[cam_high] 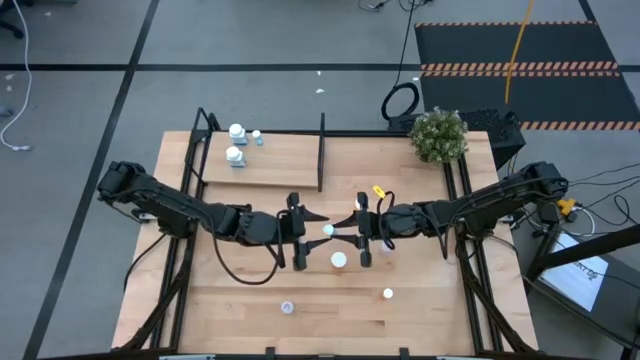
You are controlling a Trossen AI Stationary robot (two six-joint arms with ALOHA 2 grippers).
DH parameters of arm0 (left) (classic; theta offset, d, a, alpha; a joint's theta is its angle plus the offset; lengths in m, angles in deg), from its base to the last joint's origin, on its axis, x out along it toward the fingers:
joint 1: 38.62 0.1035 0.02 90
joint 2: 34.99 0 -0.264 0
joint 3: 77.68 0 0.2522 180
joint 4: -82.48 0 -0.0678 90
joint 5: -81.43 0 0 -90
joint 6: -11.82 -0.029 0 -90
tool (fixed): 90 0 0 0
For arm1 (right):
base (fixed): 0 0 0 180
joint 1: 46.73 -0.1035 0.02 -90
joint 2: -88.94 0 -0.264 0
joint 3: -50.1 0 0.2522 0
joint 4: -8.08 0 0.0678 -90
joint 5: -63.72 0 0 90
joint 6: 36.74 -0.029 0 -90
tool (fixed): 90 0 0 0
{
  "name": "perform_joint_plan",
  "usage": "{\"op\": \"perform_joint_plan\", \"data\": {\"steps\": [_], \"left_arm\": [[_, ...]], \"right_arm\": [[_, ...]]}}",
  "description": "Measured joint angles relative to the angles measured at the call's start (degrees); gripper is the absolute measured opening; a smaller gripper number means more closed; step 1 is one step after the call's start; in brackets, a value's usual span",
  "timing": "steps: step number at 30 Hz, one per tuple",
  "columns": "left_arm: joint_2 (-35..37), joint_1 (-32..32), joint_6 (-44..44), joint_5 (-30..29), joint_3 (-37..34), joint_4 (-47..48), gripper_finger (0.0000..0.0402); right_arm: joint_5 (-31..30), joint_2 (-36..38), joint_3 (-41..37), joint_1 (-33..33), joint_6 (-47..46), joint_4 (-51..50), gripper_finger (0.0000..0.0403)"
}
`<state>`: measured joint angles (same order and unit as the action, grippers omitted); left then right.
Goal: Pick and place medicine bottles onto shelf by color
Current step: Put the blue pill bottle aligned with the other blue pill bottle on the shelf
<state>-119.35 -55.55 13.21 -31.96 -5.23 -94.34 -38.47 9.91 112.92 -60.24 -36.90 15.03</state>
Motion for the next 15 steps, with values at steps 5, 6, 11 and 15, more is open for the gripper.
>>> {"op": "perform_joint_plan", "data": {"steps": [5, 6, 11, 15], "left_arm": [[0.00, 0.09, -0.26, 0.92, 0.00, 0.23, 0.0212], [0.00, 0.09, -0.26, 0.94, 0.00, 0.23, 0.0209], [0.00, 0.33, -0.66, 2.33, 0.00, 0.23, 0.0203], [0.00, 0.92, -0.24, 2.55, 0.00, 0.43, 0.0202]], "right_arm": [[0.00, 0.00, 0.01, 0.00, 0.00, 0.00, 0.0093], [0.00, 0.00, 0.00, 0.00, 0.00, 0.00, 0.0093], [0.00, 0.02, 0.02, 0.00, 0.00, 0.02, 0.0093], [0.00, 0.02, 0.02, 0.04, 0.00, 0.02, 0.0093]]}}
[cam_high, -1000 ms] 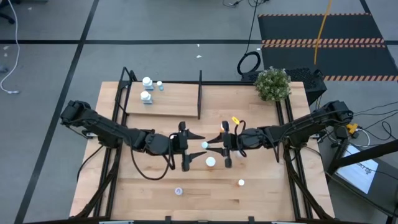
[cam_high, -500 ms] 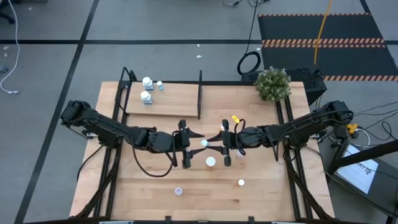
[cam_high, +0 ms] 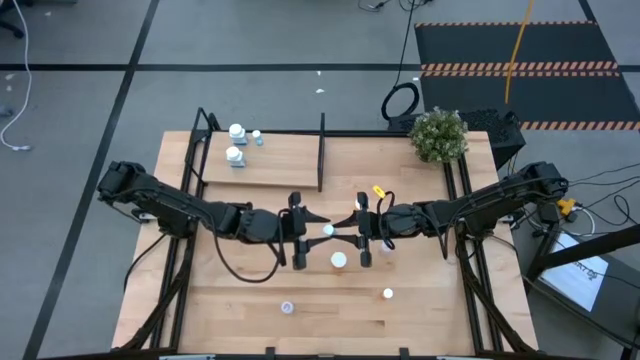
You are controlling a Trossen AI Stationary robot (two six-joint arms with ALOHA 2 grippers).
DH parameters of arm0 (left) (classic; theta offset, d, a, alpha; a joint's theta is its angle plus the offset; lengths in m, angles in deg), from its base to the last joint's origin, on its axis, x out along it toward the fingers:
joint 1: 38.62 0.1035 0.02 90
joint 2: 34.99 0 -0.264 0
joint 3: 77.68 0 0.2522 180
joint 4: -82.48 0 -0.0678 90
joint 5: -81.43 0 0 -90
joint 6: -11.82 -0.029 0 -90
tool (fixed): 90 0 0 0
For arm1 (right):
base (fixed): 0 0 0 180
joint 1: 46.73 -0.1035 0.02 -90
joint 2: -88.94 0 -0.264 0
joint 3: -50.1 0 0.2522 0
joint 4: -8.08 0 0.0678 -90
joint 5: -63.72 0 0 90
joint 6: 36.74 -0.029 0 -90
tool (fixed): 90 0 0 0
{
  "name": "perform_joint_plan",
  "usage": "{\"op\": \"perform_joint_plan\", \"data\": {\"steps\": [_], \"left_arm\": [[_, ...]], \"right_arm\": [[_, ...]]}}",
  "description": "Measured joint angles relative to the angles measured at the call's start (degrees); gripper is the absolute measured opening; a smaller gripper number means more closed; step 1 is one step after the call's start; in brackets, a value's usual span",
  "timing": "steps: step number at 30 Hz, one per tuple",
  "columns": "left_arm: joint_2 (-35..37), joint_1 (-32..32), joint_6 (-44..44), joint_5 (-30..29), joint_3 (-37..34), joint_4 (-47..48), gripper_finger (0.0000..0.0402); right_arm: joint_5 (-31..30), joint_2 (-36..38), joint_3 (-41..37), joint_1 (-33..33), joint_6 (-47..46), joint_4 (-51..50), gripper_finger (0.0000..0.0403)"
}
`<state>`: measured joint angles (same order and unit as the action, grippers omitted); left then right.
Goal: Pick and place medicine bottles onto shelf by color
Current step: Put the blue pill bottle aligned with the other blue pill bottle on the shelf
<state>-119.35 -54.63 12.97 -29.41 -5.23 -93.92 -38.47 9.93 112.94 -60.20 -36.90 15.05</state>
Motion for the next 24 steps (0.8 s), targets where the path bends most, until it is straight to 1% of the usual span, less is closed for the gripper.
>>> {"op": "perform_joint_plan", "data": {"steps": [7, 16, 19, 24], "left_arm": [[0.00, 0.67, 0.03, 0.11, 0.00, 1.13, 0.0199], [0.00, 0.66, -0.17, 1.11, 0.00, 1.06, 0.0143], [0.00, 0.65, -0.17, 1.32, 0.00, 1.03, 0.0136], [0.00, 0.67, -0.20, 1.34, 0.00, 1.03, 0.0134]], "right_arm": [[-0.02, 0.00, 0.00, 0.02, 0.07, 0.00, 0.0093], [-0.07, 0.00, 0.00, 0.02, 0.64, 0.02, 0.0093], [-0.05, 0.00, 0.00, 0.02, 0.66, 0.04, 0.0093], [-0.04, 0.00, 0.00, 0.02, 0.66, 0.04, 0.0093]]}}
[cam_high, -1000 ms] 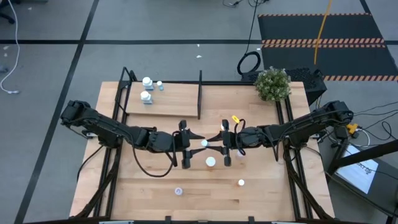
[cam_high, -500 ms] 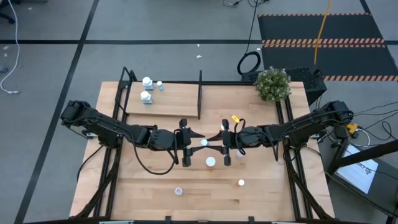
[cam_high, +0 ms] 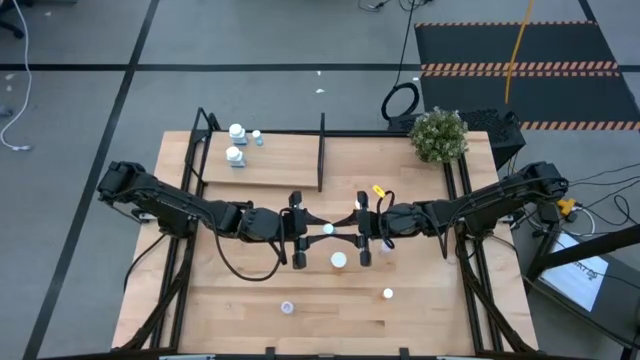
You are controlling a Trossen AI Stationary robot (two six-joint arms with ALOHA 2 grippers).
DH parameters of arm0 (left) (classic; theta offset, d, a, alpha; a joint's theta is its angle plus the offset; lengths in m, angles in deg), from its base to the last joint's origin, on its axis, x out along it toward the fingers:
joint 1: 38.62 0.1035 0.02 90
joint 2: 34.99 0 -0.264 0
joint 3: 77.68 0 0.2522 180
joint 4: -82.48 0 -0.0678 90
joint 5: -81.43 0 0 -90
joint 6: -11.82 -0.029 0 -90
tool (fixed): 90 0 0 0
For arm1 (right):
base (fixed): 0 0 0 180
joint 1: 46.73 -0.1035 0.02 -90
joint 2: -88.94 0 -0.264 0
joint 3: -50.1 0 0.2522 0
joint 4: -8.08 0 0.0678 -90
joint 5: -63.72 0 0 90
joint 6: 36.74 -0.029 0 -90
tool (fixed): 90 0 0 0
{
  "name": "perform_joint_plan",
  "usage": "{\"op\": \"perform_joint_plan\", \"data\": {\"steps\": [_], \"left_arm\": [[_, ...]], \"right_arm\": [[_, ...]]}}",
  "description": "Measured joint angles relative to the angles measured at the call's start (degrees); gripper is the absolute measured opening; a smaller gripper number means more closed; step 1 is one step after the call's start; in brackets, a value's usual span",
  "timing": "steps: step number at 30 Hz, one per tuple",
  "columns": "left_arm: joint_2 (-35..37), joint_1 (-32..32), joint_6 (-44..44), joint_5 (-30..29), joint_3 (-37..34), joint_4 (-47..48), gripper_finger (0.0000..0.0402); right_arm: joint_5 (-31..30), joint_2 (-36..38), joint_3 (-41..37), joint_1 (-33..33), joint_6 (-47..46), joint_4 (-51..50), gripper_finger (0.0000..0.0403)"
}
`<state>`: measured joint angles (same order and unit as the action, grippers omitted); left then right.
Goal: Pick and place medicine bottles onto shelf by color
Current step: Put the blue pill bottle aligned with the other blue pill bottle on the shelf
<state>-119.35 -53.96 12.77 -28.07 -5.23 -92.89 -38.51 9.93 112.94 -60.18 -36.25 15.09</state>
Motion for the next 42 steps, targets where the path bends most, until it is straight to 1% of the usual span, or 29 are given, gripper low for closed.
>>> {"op": "perform_joint_plan", "data": {"steps": [5, 18, 21, 26, 27, 30, 33, 34, 38, 42], "left_arm": [[0.00, 0.00, -0.02, 0.00, 0.00, 0.00, 0.0134], [0.00, 0.00, -0.47, 0.00, 0.00, 0.07, 0.0134], [0.00, 0.00, -0.48, 0.00, 0.00, 0.18, 0.0134], [0.07, 0.00, -0.48, -0.01, 0.00, 1.43, 0.0134], [0.39, 0.00, -0.48, -0.12, 0.00, 2.01, 0.0133], [1.44, 0.00, -0.13, -1.92, -0.02, 3.21, 0.0134], [3.30, 0.00, 0.22, -3.06, -0.09, 6.03, 0.0133], [3.89, 0.09, 0.26, -3.26, -0.09, 6.37, 0.0134], [7.14, 0.21, 1.43, -6.49, -0.06, 11.89, 0.0133], [9.76, 0.69, 5.72, -13.07, -0.04, 20.16, 0.0133]], "right_arm": [[-0.01, 0.00, 0.00, 0.00, -0.02, 0.02, 0.0100], [-0.04, 0.00, 0.00, -0.02, -1.27, 0.20, 0.0149], [-0.08, 0.00, 0.00, -0.02, -2.86, 0.20, 0.0173], [-0.32, 0.02, 0.00, -0.02, -3.69, -0.71, 0.0238], [-1.12, 0.13, 0.00, -0.04, -3.91, -0.97, 0.0250], [-4.33, 1.58, 0.00, -0.04, -4.01, -3.58, 0.0281], [-8.06, 3.56, 0.02, -0.04, -3.94, -7.38, 0.0300], [-8.93, 4.42, 0.02, -0.04, -3.94, -8.57, 0.0303], [-9.14, 7.85, 0.04, -0.04, -3.96, -13.28, 0.0306], [-9.07, 9.90, 0.02, -0.04, -4.35, -17.72, 0.0301]]}}
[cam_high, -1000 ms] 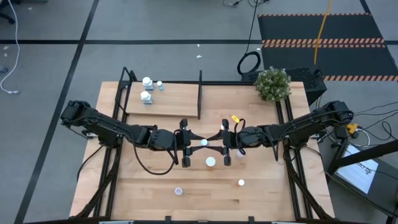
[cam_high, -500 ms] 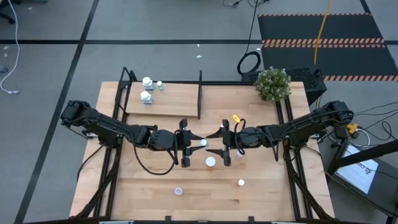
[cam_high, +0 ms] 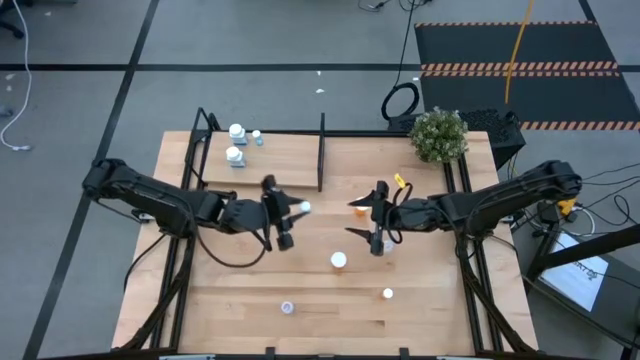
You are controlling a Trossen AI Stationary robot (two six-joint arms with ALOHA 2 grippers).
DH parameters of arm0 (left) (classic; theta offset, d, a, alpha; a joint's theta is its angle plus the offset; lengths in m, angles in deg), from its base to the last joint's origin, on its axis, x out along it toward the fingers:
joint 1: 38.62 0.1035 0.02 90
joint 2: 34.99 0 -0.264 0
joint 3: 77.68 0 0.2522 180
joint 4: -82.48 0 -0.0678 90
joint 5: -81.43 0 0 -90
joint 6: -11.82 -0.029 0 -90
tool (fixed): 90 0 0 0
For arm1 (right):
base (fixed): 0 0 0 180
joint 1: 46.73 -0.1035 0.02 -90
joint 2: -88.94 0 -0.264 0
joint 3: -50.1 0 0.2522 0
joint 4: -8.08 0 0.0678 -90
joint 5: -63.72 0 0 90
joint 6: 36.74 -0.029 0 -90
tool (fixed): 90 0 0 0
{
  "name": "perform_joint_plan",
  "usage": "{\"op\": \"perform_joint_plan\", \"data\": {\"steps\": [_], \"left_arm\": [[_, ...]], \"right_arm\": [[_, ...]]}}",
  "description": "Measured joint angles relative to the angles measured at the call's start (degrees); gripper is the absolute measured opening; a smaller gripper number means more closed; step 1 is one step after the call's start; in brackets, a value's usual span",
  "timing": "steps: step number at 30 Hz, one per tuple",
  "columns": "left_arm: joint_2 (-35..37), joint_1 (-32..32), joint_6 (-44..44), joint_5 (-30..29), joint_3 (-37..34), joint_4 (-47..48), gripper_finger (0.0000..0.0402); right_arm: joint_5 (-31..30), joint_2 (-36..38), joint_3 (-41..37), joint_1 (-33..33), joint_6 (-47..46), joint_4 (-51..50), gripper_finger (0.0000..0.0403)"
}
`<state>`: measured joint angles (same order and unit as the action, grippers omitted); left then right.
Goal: Pick and place medicine bottles onto shelf by color
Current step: Put the blue pill bottle aligned with the other blue pill bottle on the shelf
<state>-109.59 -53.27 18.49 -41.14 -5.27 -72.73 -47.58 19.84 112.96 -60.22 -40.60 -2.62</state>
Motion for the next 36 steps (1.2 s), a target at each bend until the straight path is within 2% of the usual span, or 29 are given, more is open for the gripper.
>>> {"op": "perform_joint_plan", "data": {"steps": [7, 18, 25, 36], "left_arm": [[1.69, 3.21, 15.16, -12.33, 0.02, 16.84, 0.0133], [0.71, 15.20, 35.56, -18.19, 0.02, 32.19, 0.0133], [-1.62, 18.81, 45.84, -20.25, -0.13, 36.25, 0.0133], [-11.30, 21.20, 54.42, -23.03, -0.02, 35.89, 0.0133]], "right_arm": [[0.04, 0.37, 0.00, 0.00, 0.54, -1.27, 0.0298], [-1.42, 0.35, 0.00, 0.00, 1.54, -1.16, 0.0297], [-1.40, 0.33, 0.00, 0.00, 1.54, -1.13, 0.0297], [-1.38, 0.33, -0.06, 0.02, 2.95, 0.01, 0.0297]]}}
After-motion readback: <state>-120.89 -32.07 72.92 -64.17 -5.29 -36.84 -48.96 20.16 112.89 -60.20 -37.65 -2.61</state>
